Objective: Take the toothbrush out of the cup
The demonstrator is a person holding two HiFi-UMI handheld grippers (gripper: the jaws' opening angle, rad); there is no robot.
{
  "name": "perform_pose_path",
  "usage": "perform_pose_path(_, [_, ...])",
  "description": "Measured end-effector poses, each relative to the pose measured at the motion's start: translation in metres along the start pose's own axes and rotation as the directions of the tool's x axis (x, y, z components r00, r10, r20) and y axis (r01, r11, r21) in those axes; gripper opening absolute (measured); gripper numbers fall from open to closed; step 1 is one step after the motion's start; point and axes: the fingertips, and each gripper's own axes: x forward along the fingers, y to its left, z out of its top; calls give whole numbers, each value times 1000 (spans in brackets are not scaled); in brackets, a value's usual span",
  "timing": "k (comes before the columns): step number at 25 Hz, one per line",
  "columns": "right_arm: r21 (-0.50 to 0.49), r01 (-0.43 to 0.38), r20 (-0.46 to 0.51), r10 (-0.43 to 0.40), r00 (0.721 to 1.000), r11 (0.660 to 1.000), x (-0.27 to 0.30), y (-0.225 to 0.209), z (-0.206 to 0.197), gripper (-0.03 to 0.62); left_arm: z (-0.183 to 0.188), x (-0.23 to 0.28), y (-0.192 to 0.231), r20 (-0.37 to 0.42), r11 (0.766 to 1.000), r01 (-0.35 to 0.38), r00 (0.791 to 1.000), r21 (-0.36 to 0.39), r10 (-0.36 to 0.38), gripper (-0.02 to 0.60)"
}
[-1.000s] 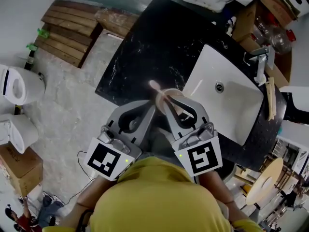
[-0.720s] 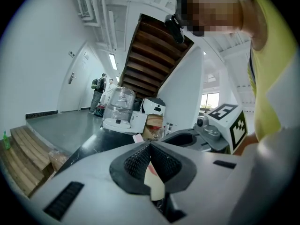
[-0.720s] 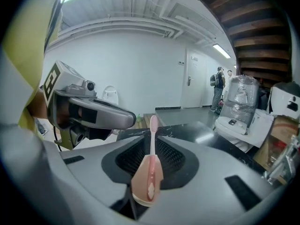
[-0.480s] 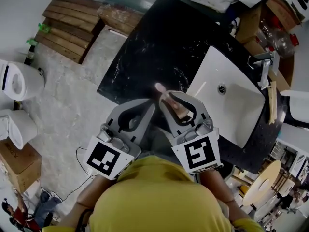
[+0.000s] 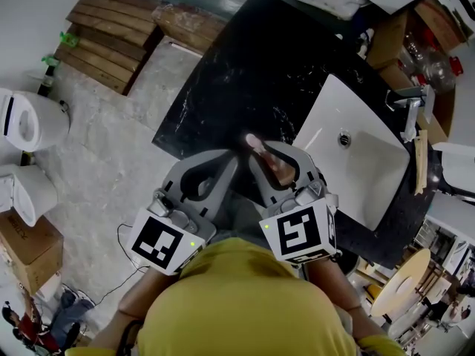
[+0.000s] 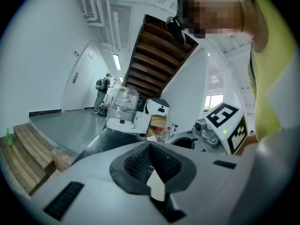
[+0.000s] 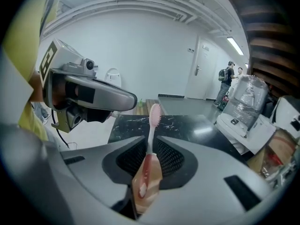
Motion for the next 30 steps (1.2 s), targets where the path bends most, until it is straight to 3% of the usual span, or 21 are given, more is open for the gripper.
perform_pose_path(3, [-11,5,-15,-5,1000,1000,1,-1,-2,54,1,1,2,2,1000,-1,1000,-3,2,11])
perform_pose_path(14, [-31,1,11,0,1000,1000,-6,2,8,34,4,-2,-1,13,1000,13,1000,0,-13,11])
perform_pose_path(23, [-47,79,104,-74,992,996,-34,1,27,34,13,-11,-22,37,998,43,998,44,-44,11])
perform_pose_path(30, [-16,164,211,-157,965,986,-69,0,41,34,22,-24,-52,63,992,69,995,106,-76,11])
